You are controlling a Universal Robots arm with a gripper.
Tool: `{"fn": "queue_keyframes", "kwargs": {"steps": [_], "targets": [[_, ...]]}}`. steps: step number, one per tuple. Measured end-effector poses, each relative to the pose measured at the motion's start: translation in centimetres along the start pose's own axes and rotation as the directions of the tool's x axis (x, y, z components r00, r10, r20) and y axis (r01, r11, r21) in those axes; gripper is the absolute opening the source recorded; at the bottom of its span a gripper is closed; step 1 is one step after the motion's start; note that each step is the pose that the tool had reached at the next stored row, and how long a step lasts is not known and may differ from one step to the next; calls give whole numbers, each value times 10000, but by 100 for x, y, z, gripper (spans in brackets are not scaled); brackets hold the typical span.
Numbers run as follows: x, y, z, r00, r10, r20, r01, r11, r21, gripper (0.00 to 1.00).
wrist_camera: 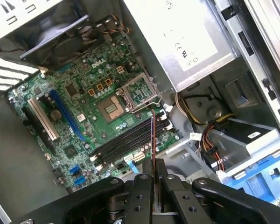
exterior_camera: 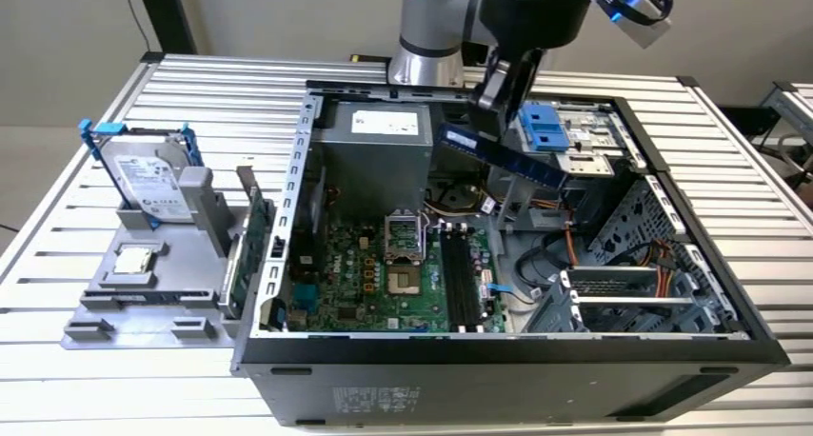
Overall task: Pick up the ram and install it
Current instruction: 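Insert the ram into the slot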
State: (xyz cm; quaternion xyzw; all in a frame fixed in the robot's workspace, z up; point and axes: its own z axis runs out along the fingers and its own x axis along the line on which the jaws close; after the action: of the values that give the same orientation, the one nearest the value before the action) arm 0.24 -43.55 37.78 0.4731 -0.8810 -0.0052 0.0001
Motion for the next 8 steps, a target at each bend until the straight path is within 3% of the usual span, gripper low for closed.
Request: {"fn": "queue_keyframes", "kwargs": {"steps": [4,8], "targets": [[0,0,0,9983,591,5,-591,9983,3,0],[0,0,1,9922,1247,12,-1247,9922,5,0]]}}
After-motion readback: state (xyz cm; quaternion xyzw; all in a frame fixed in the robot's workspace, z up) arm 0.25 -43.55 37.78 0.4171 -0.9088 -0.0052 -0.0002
